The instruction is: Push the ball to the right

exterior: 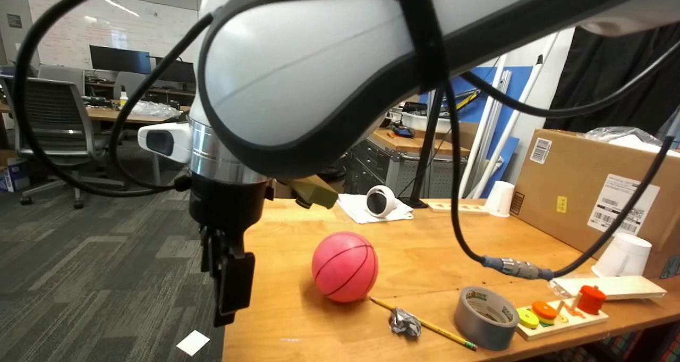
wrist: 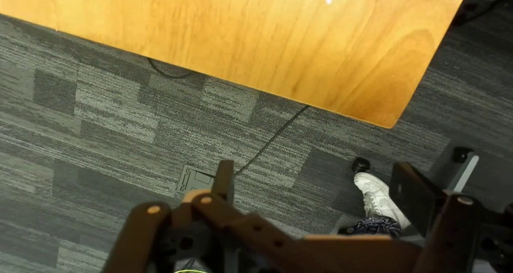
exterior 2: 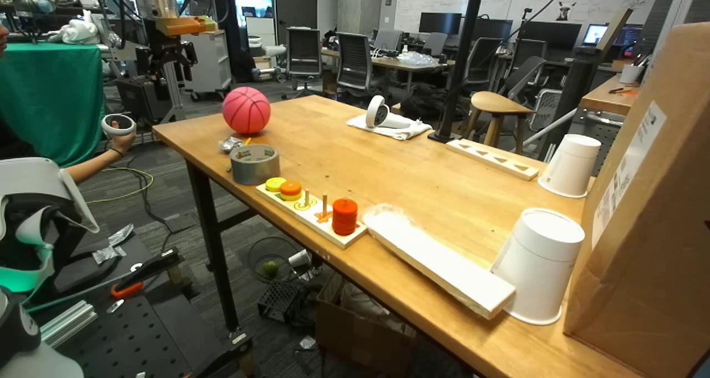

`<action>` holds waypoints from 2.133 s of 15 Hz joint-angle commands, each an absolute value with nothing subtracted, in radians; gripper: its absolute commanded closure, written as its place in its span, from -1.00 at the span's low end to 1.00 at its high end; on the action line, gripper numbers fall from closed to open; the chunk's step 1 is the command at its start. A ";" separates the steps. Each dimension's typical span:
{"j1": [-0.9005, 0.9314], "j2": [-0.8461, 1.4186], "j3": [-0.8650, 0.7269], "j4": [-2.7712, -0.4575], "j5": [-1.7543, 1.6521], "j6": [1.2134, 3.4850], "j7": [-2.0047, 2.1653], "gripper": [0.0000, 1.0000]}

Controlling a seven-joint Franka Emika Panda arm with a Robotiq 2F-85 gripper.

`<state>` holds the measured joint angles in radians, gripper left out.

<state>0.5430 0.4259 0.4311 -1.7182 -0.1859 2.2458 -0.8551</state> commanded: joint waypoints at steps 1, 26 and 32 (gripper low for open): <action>0.522 0.493 0.411 -1.636 -0.222 2.251 -0.855 -1.00; 0.283 -0.336 0.188 -2.662 -0.811 2.484 -0.367 -1.00; 0.313 -0.341 0.191 -2.758 -0.728 2.510 -0.392 -1.00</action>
